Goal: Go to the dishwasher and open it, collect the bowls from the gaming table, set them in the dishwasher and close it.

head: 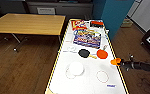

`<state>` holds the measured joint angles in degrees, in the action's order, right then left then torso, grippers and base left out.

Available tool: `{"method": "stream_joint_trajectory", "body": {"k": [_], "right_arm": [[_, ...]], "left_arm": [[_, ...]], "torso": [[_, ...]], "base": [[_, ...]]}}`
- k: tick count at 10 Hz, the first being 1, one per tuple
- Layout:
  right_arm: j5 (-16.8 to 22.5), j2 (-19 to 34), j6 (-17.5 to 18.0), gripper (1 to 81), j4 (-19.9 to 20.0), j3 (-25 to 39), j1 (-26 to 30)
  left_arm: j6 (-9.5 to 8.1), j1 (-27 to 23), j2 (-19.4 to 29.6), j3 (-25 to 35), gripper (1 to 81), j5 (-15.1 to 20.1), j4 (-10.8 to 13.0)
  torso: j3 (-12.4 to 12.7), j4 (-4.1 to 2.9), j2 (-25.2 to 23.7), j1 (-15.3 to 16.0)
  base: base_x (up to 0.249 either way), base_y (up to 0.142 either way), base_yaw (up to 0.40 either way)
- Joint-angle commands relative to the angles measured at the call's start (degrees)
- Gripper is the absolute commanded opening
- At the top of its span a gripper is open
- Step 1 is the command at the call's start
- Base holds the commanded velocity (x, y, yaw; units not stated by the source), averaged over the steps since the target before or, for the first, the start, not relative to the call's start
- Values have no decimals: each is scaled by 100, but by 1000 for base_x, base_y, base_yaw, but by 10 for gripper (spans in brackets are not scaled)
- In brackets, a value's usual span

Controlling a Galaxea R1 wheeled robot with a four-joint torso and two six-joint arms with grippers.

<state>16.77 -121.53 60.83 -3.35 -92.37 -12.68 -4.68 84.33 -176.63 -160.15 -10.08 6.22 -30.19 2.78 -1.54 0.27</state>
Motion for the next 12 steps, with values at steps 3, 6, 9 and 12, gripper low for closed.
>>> {"method": "stream_joint_trajectory", "body": {"k": [3,6,9,12], "right_arm": [[1715,1893,-1565,10,458,1249,-63],[1249,2306,-2928,10,889,932,-1328],[941,2760,-3367,10,924,1009,-1761],[977,3404,-3648,10,950,1574,-1699]], "left_arm": [[37,115,-4,317,811,68,46],[55,0,426,1275,811,50,284],[55,-193,1565,3397,811,-81,380],[46,-333,1806,3692,811,-73,363]], "torso": [[0,0,0,0],[0,0,0,0],[0,0,0,0],[0,0,0,0]], "base": [[0,0,0],[0,0,0],[0,0,0],[0,0,0]]}}
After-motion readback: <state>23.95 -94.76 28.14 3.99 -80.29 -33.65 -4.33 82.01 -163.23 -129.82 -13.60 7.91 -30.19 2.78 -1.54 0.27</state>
